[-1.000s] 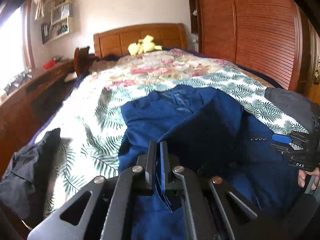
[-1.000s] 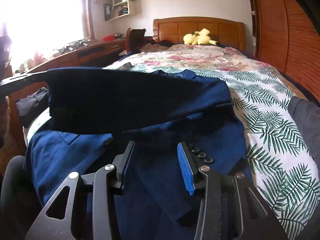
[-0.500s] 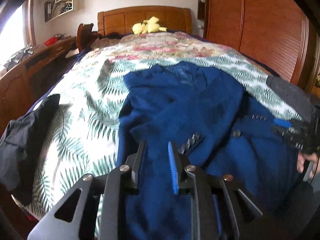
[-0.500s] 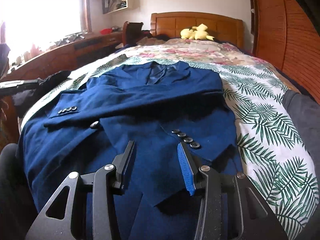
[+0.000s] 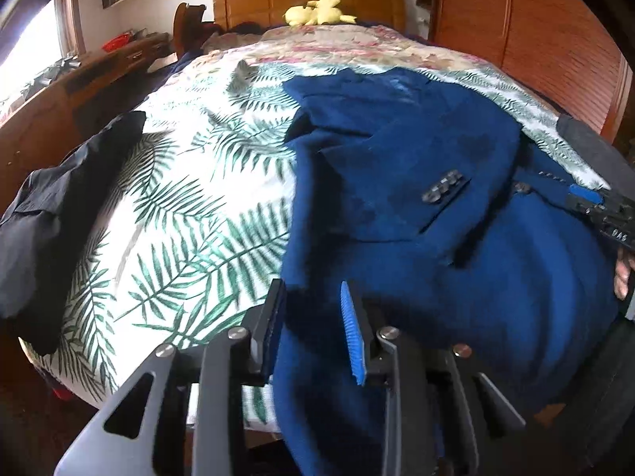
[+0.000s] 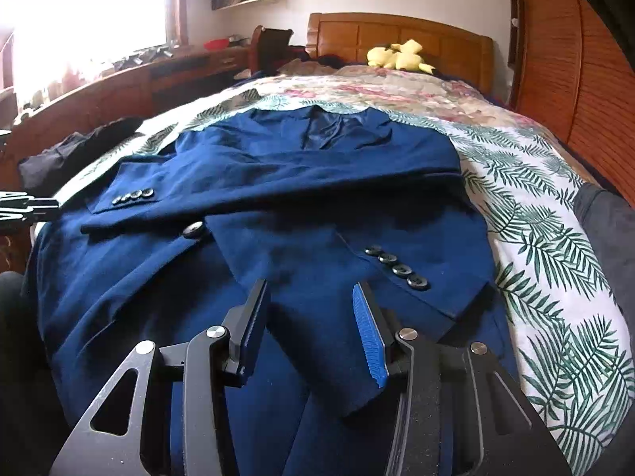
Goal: Fold large clothes
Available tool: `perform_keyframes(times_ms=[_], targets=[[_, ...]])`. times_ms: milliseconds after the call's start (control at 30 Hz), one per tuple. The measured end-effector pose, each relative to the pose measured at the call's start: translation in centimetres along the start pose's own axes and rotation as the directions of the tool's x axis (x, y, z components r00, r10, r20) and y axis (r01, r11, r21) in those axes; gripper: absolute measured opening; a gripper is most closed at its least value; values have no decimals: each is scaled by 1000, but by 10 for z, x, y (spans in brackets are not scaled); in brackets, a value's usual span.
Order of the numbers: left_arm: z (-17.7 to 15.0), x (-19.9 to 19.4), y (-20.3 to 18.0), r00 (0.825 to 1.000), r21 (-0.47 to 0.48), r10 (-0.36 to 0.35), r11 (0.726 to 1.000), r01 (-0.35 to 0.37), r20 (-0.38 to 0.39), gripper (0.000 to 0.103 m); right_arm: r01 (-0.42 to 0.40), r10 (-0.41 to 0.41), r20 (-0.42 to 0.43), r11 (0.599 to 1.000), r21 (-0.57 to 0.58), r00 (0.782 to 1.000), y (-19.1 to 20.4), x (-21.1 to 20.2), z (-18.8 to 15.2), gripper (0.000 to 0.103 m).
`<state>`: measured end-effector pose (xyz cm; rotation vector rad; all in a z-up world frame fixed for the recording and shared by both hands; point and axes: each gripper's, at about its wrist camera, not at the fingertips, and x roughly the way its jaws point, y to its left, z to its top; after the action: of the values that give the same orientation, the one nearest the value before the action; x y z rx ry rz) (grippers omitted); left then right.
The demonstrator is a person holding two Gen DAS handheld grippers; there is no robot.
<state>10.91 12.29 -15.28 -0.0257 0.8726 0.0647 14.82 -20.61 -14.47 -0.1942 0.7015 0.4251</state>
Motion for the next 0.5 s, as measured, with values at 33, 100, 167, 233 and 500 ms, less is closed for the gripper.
perform_keyframes(times_ms=[33,100,167,233,500], targets=[[-1,2,2,1000,-1,4,1000,-4,-3,30,2,-2,-3,1000,0,1000,0,1,0,44],[-3,5,7,1000,-18,-10,1000,10,-6,33,6,-6,-7,1000,7,1000,-1,4,0,44],[-4,6,12,1000,-29,-19,999,19,-1,37,9,-9,-10,1000,11,1000,-2,5,1,44],[-5,9,15,1000,-28,-7,1000,7,2,40,15,-15,-14,1000,18,1000,-3,7,0,44],[-4,14,25,1000,-47,-3,999,3,11,55,18,-16,-29,998,65,999,-15,-3,3,59]])
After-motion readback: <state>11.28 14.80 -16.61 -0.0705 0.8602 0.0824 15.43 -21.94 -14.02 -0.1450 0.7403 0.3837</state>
